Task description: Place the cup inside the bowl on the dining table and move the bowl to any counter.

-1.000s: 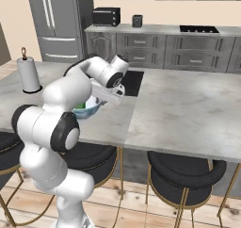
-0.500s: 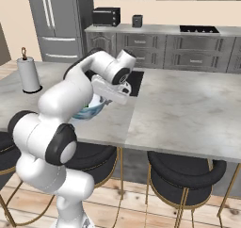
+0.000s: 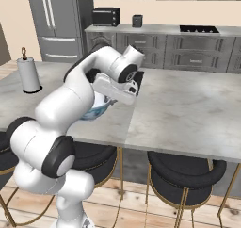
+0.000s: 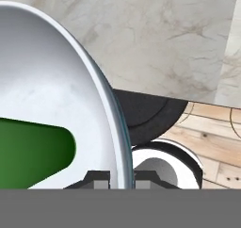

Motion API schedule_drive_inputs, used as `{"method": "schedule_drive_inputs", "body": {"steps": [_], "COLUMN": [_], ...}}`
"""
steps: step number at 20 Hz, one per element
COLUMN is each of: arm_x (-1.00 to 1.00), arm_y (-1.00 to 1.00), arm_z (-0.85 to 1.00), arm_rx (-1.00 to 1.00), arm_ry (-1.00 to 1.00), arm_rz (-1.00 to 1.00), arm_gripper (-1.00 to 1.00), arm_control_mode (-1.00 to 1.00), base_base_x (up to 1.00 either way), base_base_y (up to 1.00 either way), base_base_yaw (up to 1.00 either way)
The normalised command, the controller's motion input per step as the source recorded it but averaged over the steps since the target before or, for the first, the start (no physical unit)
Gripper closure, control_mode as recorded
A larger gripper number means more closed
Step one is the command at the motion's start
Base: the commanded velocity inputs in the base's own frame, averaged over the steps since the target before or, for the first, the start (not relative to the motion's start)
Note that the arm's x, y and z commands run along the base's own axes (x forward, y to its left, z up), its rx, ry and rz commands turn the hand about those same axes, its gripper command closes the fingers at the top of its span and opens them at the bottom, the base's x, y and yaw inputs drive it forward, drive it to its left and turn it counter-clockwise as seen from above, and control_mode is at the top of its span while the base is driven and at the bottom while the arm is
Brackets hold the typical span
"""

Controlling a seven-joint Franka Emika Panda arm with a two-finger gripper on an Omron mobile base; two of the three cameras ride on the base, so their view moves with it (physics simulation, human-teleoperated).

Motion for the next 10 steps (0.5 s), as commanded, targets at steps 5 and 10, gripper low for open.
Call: {"method": "schedule_drive_inputs", "body": {"steps": [5,10], "arm_x": [-0.38,-0.35], "arm_y": [-0.23,-0.11], "arm_z": [0.17,0.05], "arm_rx": [0.0,0.0], "arm_ry": [0.0,0.0], "arm_rz": [0.0,0.0], "arm_gripper": [1.0,1.0], "arm_control_mode": [-1.0,-1.0], "base_base_x": [0.0,0.0], "base_base_y": [0.0,0.0], "base_base_yaw": [0.0,0.0]}}
